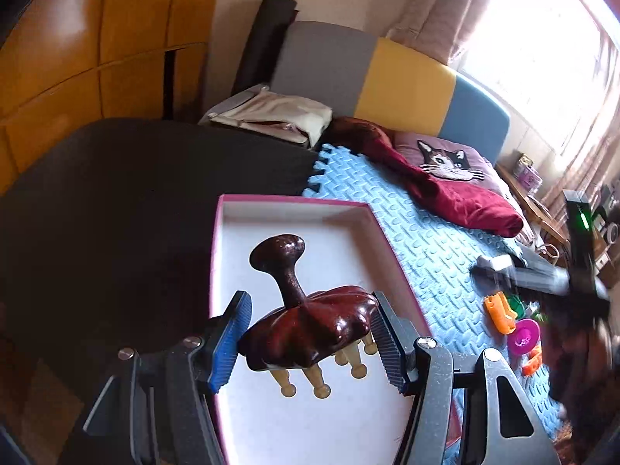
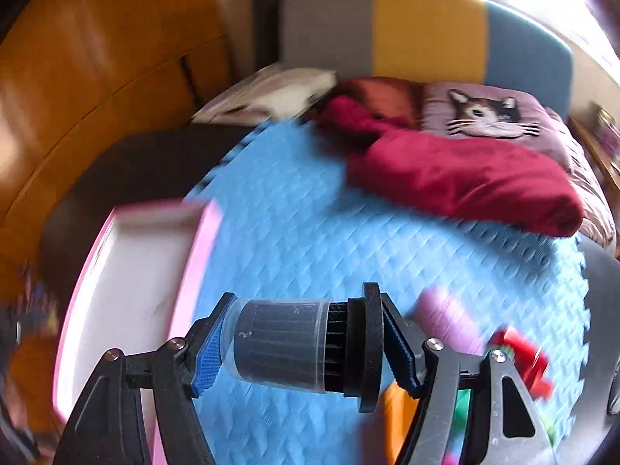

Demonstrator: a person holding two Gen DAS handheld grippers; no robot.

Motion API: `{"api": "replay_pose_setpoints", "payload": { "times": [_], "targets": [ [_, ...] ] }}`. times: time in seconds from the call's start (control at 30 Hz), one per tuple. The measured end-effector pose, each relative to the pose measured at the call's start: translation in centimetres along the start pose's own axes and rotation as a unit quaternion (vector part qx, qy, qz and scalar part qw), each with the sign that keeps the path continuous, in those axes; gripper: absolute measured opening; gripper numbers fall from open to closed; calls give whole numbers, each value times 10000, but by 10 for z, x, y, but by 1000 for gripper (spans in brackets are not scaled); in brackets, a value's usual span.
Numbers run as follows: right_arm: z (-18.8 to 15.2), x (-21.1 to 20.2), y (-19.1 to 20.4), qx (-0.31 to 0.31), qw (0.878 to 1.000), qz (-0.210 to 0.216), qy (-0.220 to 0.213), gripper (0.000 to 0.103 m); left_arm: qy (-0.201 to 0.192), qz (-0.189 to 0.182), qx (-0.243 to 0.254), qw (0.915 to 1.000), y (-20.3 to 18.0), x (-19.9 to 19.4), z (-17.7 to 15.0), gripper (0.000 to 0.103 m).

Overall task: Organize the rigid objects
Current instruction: 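Carry the brown massager toward the white tray with the left tool while the right tool grasps the black cup, then lower the brown massager into the white tray and open the left tool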

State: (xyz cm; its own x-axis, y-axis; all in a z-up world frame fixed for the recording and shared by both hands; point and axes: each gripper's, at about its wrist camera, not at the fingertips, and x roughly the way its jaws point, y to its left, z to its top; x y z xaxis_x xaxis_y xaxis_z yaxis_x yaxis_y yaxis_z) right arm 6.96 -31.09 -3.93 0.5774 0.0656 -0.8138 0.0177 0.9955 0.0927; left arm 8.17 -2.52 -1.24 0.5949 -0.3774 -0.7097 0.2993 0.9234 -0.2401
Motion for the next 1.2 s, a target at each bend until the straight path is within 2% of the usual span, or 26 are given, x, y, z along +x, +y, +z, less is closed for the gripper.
{"api": "replay_pose_setpoints", "payload": {
  "times": [0.07,0.17,0.23,0.43,0.57,0.83,1.07,1.2],
  "targets": [
    [-24,0,11,-183,9997,90,95,71,34,64,-55,10000,7,-2,-4,62],
    [-53,11,17,-372,9989,-24,298,71,98,106,-162,9998,16,-1,-10,62],
    [-63,13,17,-525,9983,-121,241,70,183,114,-226,9995,19,3,-10,62],
    [-65,8,15,-669,9977,-103,75,70,235,136,-187,9995,15,14,2,62],
    [-68,9,13,-733,9973,-18,22,70,250,23,-87,9996,0,29,17,62],
    [-67,11,6,-729,9972,122,-94,70,474,-96,23,9988,-34,93,55,62],
    [-67,11,8,-819,9966,110,-78,70,633,-60,249,9977,-58,149,66,63],
    [-67,12,9,-831,9965,102,-80,70,580,2,296,9979,-62,155,66,75]
  ]
}}
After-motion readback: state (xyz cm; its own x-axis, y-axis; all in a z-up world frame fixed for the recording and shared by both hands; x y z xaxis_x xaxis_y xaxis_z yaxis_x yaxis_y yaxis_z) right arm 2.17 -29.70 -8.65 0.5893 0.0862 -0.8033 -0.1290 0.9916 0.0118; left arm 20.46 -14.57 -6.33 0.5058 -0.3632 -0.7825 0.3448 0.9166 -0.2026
